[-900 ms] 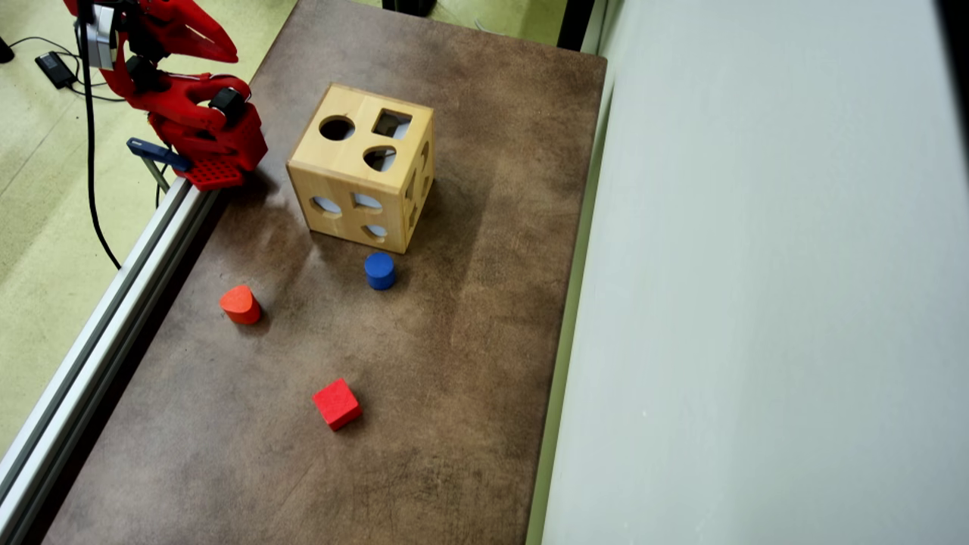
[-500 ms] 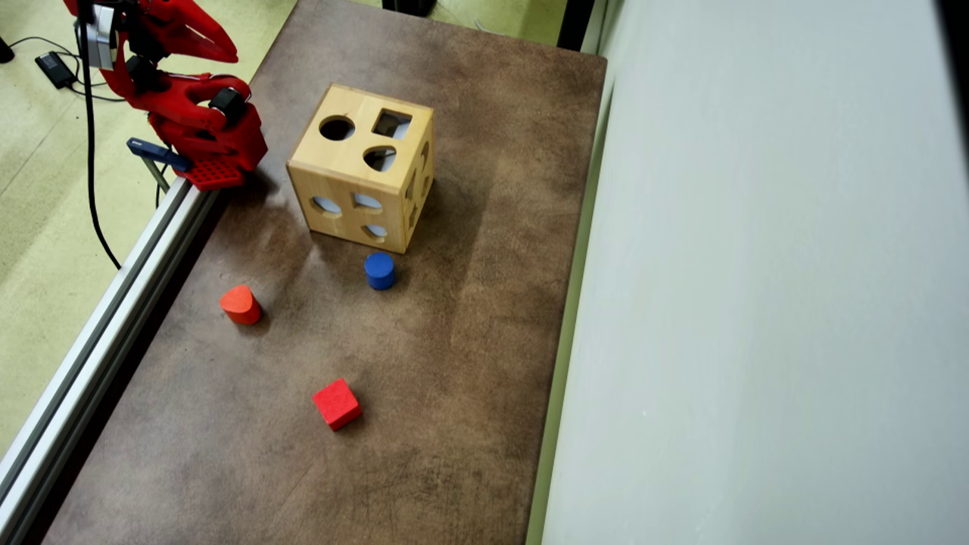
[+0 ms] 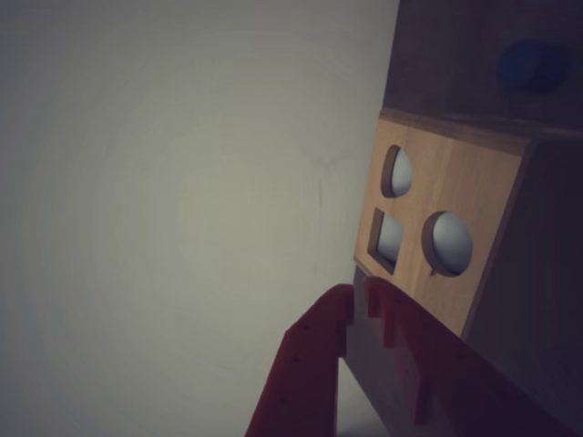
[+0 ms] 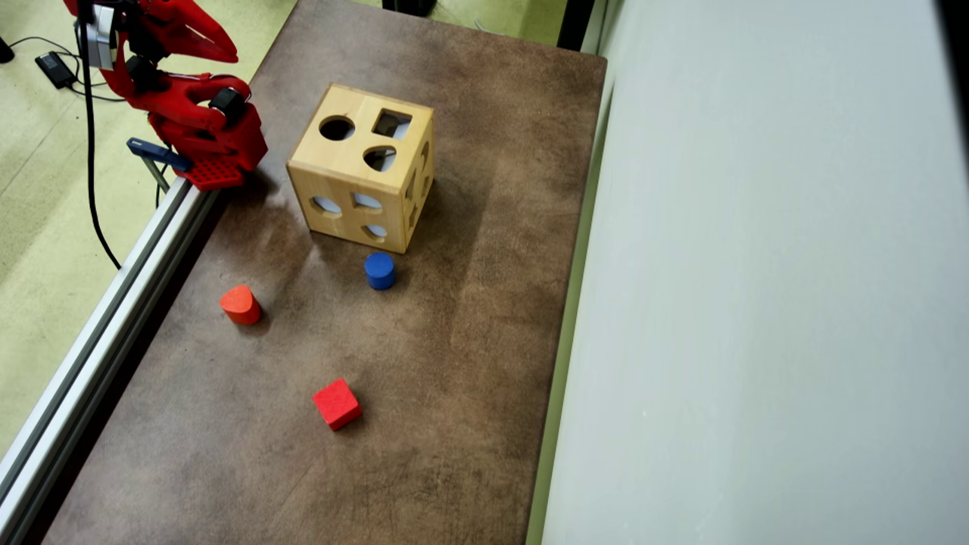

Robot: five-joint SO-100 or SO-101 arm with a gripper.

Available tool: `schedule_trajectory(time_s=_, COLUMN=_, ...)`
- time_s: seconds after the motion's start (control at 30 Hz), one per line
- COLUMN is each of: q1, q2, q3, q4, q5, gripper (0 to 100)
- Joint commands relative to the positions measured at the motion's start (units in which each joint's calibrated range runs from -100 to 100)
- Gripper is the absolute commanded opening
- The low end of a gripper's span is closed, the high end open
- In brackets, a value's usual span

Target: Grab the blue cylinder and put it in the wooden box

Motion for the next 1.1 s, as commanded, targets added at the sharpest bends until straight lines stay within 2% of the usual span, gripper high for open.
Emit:
schedule_trajectory(time_s=0.0, q1=0.1, q2=0.3, q3=-0.1, q4=-0.2, q5=0.0, gripper=3)
schedule_trajectory(time_s=1.07, q1=0.1, q2=3.6, q3=-1.2, q4=-1.3, q5=0.0, gripper=3)
